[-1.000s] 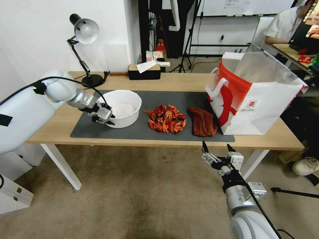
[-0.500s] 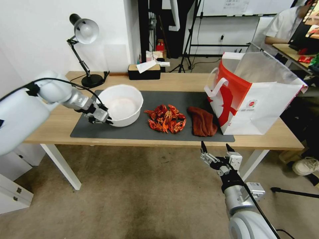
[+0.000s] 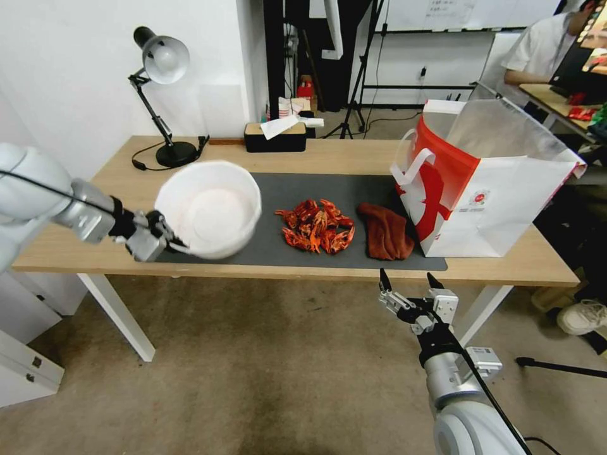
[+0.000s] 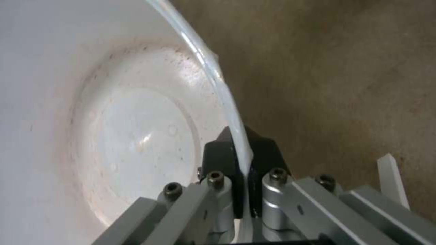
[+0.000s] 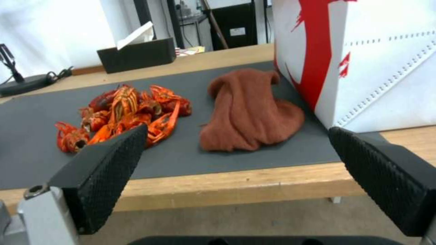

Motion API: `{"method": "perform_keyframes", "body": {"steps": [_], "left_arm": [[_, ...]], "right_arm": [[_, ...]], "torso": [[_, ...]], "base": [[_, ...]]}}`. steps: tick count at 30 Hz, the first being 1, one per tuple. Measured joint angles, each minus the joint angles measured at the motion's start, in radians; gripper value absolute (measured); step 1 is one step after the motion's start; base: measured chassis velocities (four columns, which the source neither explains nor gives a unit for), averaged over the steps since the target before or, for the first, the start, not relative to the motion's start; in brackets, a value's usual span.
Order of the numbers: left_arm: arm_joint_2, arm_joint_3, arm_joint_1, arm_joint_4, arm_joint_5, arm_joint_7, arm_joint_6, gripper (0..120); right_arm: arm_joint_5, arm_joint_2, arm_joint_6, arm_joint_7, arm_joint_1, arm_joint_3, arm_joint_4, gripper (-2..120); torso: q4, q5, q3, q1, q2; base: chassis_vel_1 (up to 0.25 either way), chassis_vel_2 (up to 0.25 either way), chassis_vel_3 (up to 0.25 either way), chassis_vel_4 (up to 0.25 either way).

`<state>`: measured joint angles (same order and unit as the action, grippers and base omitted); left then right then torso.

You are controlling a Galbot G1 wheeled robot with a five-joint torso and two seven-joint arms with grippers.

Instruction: Sweep shrimp from table into container with towel, then put container into takeout bag.

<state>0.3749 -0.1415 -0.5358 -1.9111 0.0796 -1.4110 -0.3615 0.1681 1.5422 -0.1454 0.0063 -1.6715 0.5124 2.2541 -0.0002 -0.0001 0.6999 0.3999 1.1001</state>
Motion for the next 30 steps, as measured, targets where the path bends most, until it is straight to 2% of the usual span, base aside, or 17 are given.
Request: {"method": "perform_keyframes", "body": {"steps": [1, 3, 5, 8, 10, 12, 14, 16, 20, 23, 24, 27, 28, 30], "left_arm": [[0.0, 0.0, 0.0, 0.0, 0.0, 0.0, 0.0, 0], [0.002, -0.019, -0.047, -0.053, 0.0, -0.023, -0.037, 0], [0.001, -0.02, -0.07, -0.074, 0.001, -0.027, -0.046, 0], [-0.004, -0.02, -0.147, -0.133, 0.011, -0.029, -0.077, 0], [-0.002, -0.019, -0.164, -0.145, 0.02, -0.029, -0.083, 0], [0.013, -0.021, -0.226, -0.191, 0.058, -0.034, -0.109, 0], [0.016, -0.021, -0.24, -0.198, 0.063, -0.036, -0.112, 0], [0.032, -0.021, -0.32, -0.234, 0.087, -0.043, -0.121, 0], [0.053, -0.015, -0.359, -0.237, 0.12, -0.047, -0.126, 0], [0.112, 0.017, -0.378, -0.196, 0.187, -0.046, -0.135, 0], [0.112, 0.017, -0.378, -0.196, 0.187, -0.046, -0.135, 0], [0.189, 0.056, -0.377, -0.109, 0.27, -0.015, -0.15, 0], [0.189, 0.056, -0.377, -0.109, 0.27, -0.015, -0.15, 0], [0.222, 0.066, -0.371, -0.063, 0.31, 0.012, -0.164, 0]], "right_arm": [[0.0, 0.0, 0.0, 0.0, 0.0, 0.0, 0.0, 100], [0.001, 0.0, 0.0, 0.0, -0.005, 0.0, 0.003, 100], [0.001, 0.0, 0.001, 0.0, -0.008, 0.001, 0.005, 100], [0.002, 0.0, 0.003, 0.0, -0.012, 0.002, 0.007, 100], [0.002, 0.0, 0.004, 0.001, -0.013, 0.003, 0.007, 100], [0.002, 0.001, 0.009, 0.001, -0.015, 0.003, 0.007, 100], [0.002, 0.001, 0.012, 0.001, -0.015, 0.004, 0.007, 100], [0.002, 0.003, 0.018, 0.0, -0.016, 0.005, 0.006, 100], [0.002, 0.005, 0.018, 0.0, -0.018, 0.005, 0.006, 100], [-0.001, 0.008, 0.018, -0.001, -0.021, 0.004, 0.009, 100], [-0.001, 0.008, 0.018, -0.001, -0.021, 0.004, 0.009, 100], [-0.006, 0.011, 0.018, -0.004, -0.024, 0.003, 0.018, 100], [-0.006, 0.011, 0.018, -0.004, -0.024, 0.003, 0.018, 100], [-0.012, 0.013, 0.018, -0.006, -0.027, 0.002, 0.022, 100]], "torso": [[0.0, 0.0, 0.0, 0.0, 0.0], [-0.0001, 0.0002, 0.0, 0.0, 0.0], [-0.0001, 0.0001, 0.0, 0.0, 0.0], [0.0003, 0.0003, 0.0, 0.0, 0.0], [0.0003, 0.0002, 0.0, 0.0, 0.0], [0.0001, 0.0003, 0.0, 0.0, 0.0], [0.0, 0.0002, 0.0, 0.0, 0.0], [0.0003, 0.0004, 0.0, 0.0, 0.0], [0.0004, 0.0004, 0.0, 0.0, 0.0], [0.0001, 0.0003, 0.0, 0.0, 0.0], [0.0001, 0.0003, 0.0, 0.0, 0.0], [0.0001, 0.0002, 0.0, 0.0, 0.0], [0.0001, 0.0002, 0.0, 0.0, 0.0], [0.0003, 0.0002, 0.0, 0.0, 0.0]], "base": [[0.0, 0.0, 0.0, 0.0], [0.0, 0.0, 0.0, 0.0], [0.0, 0.0, 0.0, 0.0], [0.0, 0.0, 0.0, 0.0], [0.0, 0.0, 0.0, 0.0], [0.0, 0.0, 0.0, 0.0], [0.0, 0.0, 0.0, 0.0], [0.0, 0.0, 0.0, 0.0], [0.0, 0.0, 0.0, 0.0], [0.0, 0.0, 0.0, 0.0], [0.0, 0.0, 0.0, 0.0], [0.0, 0.0, 0.0, 0.0], [0.0, 0.0, 0.0, 0.0], [0.0, 0.0, 0.0, 0.0]]}}
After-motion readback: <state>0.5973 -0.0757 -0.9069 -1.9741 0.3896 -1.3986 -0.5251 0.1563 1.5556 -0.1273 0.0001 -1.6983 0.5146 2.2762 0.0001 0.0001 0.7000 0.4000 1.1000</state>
